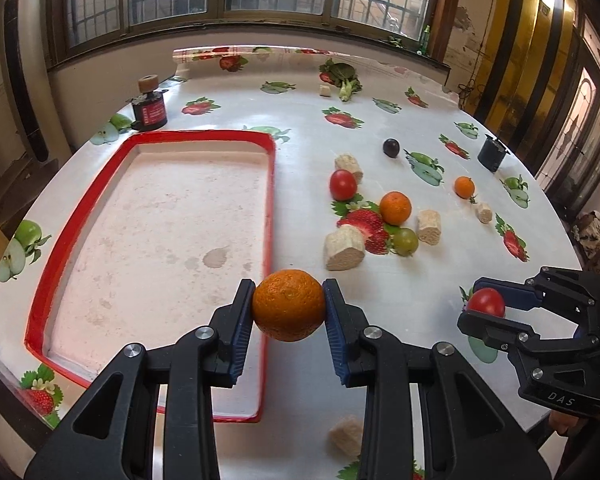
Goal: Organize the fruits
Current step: 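Carry the tomato in the right tool and orange in the left tool to the red tray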
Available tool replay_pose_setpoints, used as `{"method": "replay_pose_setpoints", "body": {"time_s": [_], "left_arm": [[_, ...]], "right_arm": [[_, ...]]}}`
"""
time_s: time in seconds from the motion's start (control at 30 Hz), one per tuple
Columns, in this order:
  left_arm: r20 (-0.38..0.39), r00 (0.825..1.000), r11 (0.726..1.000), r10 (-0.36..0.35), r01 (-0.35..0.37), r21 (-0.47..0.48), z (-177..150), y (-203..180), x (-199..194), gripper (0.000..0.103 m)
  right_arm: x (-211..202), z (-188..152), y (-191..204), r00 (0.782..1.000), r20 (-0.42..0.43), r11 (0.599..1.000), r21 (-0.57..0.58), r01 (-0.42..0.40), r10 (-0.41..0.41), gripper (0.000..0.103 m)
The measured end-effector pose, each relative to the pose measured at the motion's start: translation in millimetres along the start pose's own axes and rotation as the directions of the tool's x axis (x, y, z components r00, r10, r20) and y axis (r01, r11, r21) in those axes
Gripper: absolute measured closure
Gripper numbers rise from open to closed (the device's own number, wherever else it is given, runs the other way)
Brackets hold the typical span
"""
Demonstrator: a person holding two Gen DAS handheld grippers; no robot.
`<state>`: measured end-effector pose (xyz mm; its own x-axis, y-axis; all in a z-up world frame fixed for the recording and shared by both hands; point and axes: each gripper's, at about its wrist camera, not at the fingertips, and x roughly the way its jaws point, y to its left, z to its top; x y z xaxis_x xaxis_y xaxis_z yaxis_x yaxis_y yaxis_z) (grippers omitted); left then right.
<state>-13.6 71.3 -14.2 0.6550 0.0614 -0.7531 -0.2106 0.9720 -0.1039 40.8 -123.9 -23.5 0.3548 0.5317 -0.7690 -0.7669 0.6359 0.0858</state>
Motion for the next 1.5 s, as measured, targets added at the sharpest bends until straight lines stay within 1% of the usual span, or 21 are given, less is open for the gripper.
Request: {"method": "replay_pose_setpoints", "body": {"time_s": [0.2,0.4,0.7,0.83,1.0,1.13,1.23,1.5], "left_arm": [[0.014,0.999,0.998,0.043,-0.042,-0.050,1,33,-7,0.072],[0.018,0.996,0.991,0.082,-0.080,-0.103,-1,65,-11,0.072],[0.005,0.992,0.979,0.123,-0.121,-0.165,-4,102,-10,0.072],[-0.007,0.990,0.973,0.139,-0.137,-0.185,-8,116,-8,0.072],[-0.037,0.988,0.965,0.151,-0.155,-0.211,-12,132,0,0.072],[-0.061,0.986,0.961,0.158,-0.167,-0.219,-15,141,7,0.071],[-0.076,0.984,0.960,0.162,-0.175,-0.219,-17,144,12,0.071],[-0.110,0.981,0.956,0.160,-0.182,-0.232,-20,153,26,0.071]], "right_arm": [[12,20,26,0.999,0.010,0.998,-0.048,-0.048,0.048,0.070],[22,39,44,0.995,0.022,0.993,-0.068,-0.094,0.096,0.070],[40,73,68,0.986,0.026,0.983,-0.090,-0.161,0.164,0.070],[57,90,79,0.982,0.020,0.978,-0.095,-0.188,0.190,0.070],[96,112,90,0.975,-0.026,0.972,-0.068,-0.224,0.222,0.070],[131,118,100,0.978,-0.082,0.977,-0.079,-0.201,0.194,0.070],[148,119,106,0.973,-0.111,0.973,-0.092,-0.211,0.200,0.070],[172,121,110,0.978,-0.147,0.978,-0.126,-0.168,0.149,0.070]]}}
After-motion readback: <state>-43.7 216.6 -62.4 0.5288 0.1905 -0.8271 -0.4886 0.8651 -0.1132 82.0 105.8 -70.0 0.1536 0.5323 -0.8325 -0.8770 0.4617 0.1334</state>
